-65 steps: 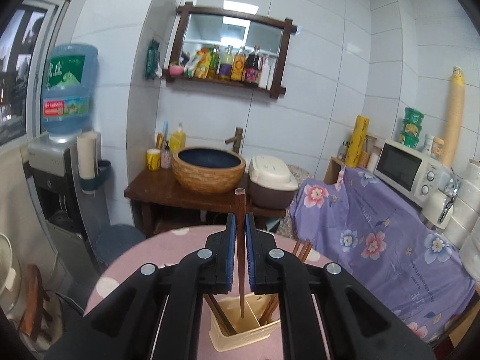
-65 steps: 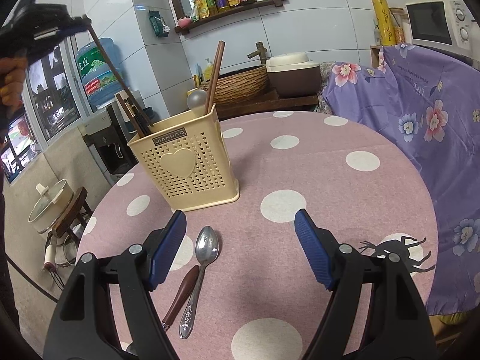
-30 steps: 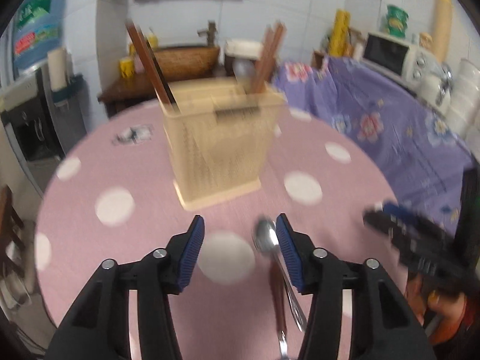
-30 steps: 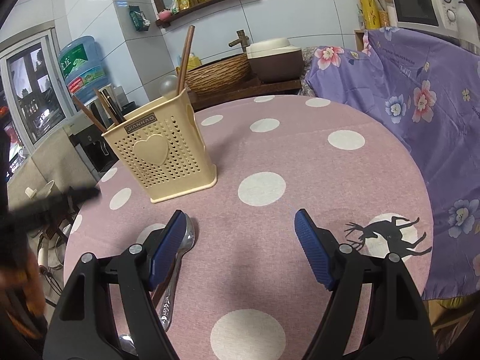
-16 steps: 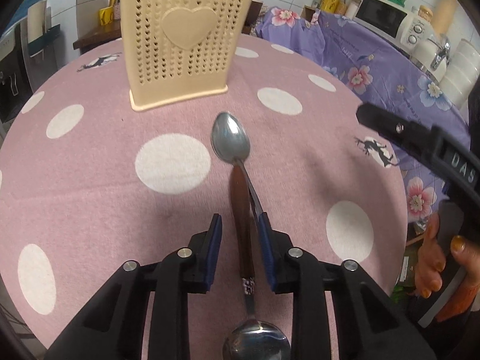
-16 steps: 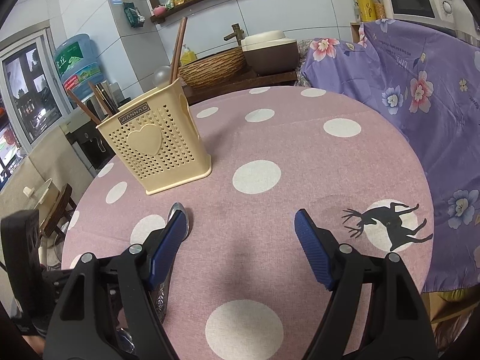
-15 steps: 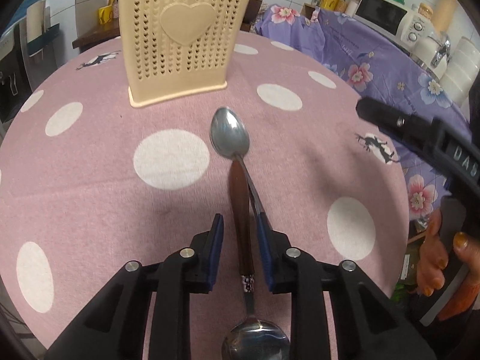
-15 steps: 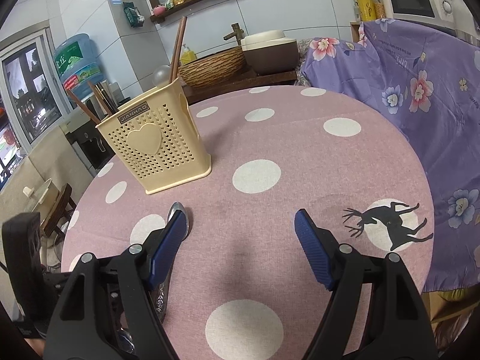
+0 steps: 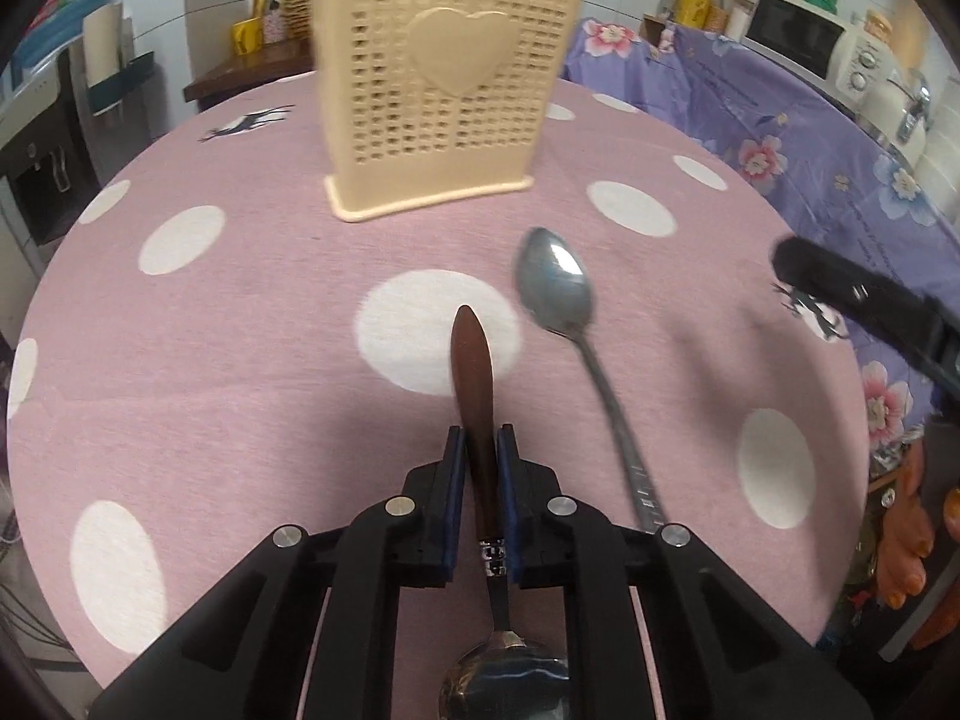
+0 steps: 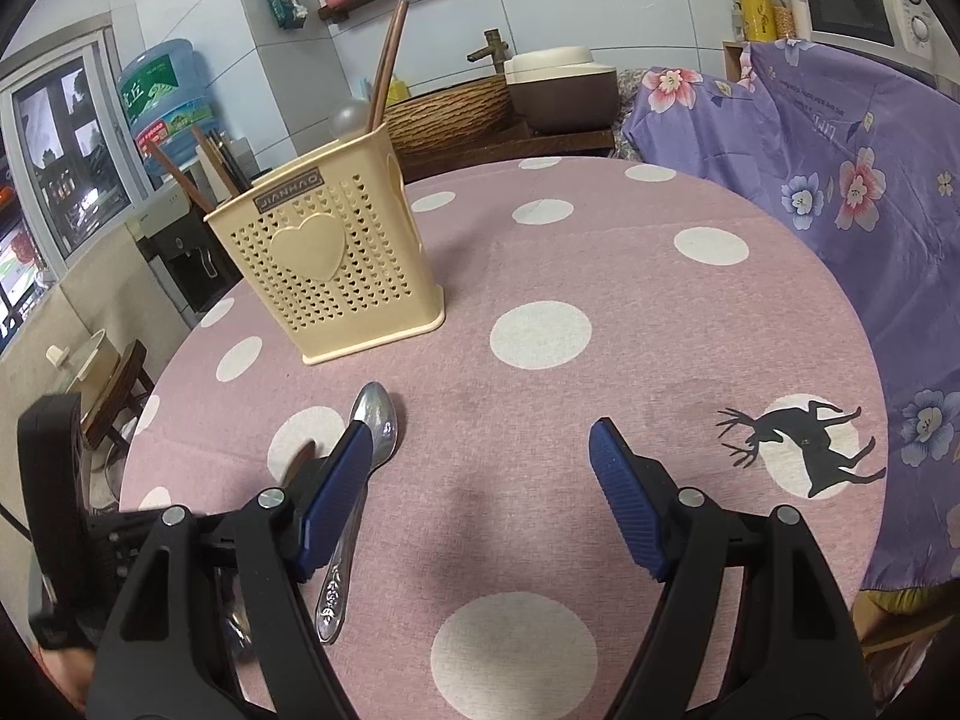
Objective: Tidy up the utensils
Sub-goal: 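Move both tools down to the wooden-handled spoon and metal spoon, then grasp the wooden-handled spoon with the left tool while the right grasps the metal spoon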
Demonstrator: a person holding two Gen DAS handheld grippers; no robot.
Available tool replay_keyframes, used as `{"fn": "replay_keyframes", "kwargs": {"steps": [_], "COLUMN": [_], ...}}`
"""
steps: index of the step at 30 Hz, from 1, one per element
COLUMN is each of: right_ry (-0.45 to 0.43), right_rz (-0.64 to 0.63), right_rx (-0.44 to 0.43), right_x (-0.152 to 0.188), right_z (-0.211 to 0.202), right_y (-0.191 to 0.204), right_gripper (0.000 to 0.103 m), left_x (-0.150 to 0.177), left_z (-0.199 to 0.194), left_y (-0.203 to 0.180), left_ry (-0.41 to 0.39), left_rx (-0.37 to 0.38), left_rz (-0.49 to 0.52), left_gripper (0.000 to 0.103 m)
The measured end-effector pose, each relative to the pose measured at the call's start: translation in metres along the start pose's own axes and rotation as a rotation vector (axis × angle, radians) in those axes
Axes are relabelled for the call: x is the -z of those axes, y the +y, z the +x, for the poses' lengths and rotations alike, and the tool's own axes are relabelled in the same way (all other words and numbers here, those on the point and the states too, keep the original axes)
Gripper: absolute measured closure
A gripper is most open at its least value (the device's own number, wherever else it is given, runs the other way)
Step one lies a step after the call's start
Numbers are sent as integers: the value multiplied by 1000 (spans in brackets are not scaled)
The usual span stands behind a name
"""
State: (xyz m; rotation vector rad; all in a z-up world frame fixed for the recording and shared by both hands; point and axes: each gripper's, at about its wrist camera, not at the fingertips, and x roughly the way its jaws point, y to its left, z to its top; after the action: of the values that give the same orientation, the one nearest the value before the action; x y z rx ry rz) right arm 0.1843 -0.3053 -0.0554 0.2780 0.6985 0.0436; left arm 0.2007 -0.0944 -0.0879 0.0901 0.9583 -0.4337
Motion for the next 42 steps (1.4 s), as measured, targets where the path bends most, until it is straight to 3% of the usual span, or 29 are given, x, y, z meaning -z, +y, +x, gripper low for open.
{"fn": "replay_keyframes", "kwargs": {"steps": [3, 6, 12, 14, 16, 20, 22, 34, 38, 42], "right_ry": [24, 54, 108, 131, 146, 181, 192, 213, 203, 196], "right_rz": [-23, -42, -107, -140, -163, -199, -207, -202, -195, -188], "right_rx": [-9, -24, -21, -9, 3, 37, 54, 146, 154, 146], "right_x": [2, 5, 10, 12, 13, 14, 14, 9, 3, -1], "right_z": [8, 17, 36, 44, 49, 66, 72, 100, 105, 106], "right_y": [9, 18, 41, 49, 56, 69, 73, 86, 88, 85], "right_gripper": [28, 28, 28, 28, 28, 28, 28, 37, 47, 65], "left_x": [-7, -11, -9, -9, -9, -13, -16, -24, -25, -25], "left_z": [1, 1, 0, -1, -4, -4, -3, -4, -4, -4], "left_y": [23, 40, 40, 41, 44, 47, 52, 64, 60, 58], "left_ry": [-9, -14, -32, -37, -54, -81, -81, -83, -90, -95], "left_rx": [-37, -25, -25, -9, -39, -140, -154, -155, -154, -149], "left_rz": [-37, -76, -92, -106, -109, -83, -94, -113, -103, -104], "left_gripper": [91, 91, 90, 79, 48, 35, 31, 26, 26, 26]}}
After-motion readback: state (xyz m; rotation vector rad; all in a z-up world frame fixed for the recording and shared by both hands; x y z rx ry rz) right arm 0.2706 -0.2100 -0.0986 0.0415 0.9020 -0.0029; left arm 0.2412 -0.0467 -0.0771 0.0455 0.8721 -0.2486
